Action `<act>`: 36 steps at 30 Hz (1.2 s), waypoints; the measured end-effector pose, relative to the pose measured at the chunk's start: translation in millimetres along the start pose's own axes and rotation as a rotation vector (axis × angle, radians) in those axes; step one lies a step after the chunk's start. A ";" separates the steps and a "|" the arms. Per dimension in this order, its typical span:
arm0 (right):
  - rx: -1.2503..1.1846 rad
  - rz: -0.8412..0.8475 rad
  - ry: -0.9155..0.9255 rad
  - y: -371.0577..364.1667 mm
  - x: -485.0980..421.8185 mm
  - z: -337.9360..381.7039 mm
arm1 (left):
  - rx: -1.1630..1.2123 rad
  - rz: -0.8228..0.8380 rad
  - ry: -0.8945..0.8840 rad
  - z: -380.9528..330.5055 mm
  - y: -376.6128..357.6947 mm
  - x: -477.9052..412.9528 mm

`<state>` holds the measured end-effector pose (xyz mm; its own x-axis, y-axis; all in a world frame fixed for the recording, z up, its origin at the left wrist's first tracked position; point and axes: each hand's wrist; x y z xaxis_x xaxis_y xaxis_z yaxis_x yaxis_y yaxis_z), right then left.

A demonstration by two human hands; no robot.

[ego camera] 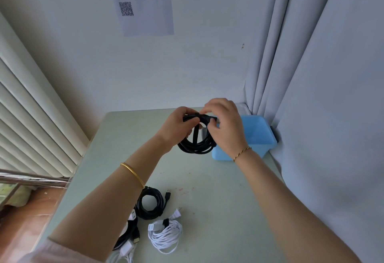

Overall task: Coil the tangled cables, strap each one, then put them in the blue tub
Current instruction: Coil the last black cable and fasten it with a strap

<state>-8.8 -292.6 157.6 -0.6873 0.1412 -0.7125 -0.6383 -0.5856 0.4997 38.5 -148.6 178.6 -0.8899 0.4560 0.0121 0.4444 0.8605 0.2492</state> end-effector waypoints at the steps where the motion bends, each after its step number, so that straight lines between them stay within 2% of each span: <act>1: 0.046 0.006 0.048 0.0 1.7 -0.2 | 0.020 -0.004 0.010 0.5 1.3 -1.5; 6: 0.202 0.132 0.168 0.1 1.4 -2.1 | 0.054 -0.009 0.032 1.7 2.6 -6.2; 15: 0.238 0.405 0.194 2.2 -11.3 -0.6 | 0.055 0.008 0.059 -1.2 1.6 -7.1; 19: 0.189 0.467 0.162 7.1 -16.1 -1.7 | 0.140 0.001 0.098 -0.6 0.3 -7.4; 27: 0.137 0.427 0.176 7.9 -19.3 -4.4 | 0.245 0.021 0.121 0.6 1.0 -11.3; 33: -0.050 0.176 0.095 1.2 -9.1 -1.2 | 0.295 0.045 0.113 -4.3 7.0 -12.3; 36: -0.099 0.161 0.035 7.1 -12.4 1.9 | 0.282 0.034 0.129 -3.1 6.6 -8.7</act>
<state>-5.5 -296.9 170.9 -0.7641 0.0126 -0.6450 -0.4829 -0.6741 0.5590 48.8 -147.6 183.1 -0.8716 0.4688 0.1432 0.4694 0.8824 -0.0312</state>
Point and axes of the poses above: each hand's wrist, its own x-axis away from the middle knuckle, its own y-axis out of the back of the hand, z = x × y, and after that the axes turned 2 degrees about x, right-handed
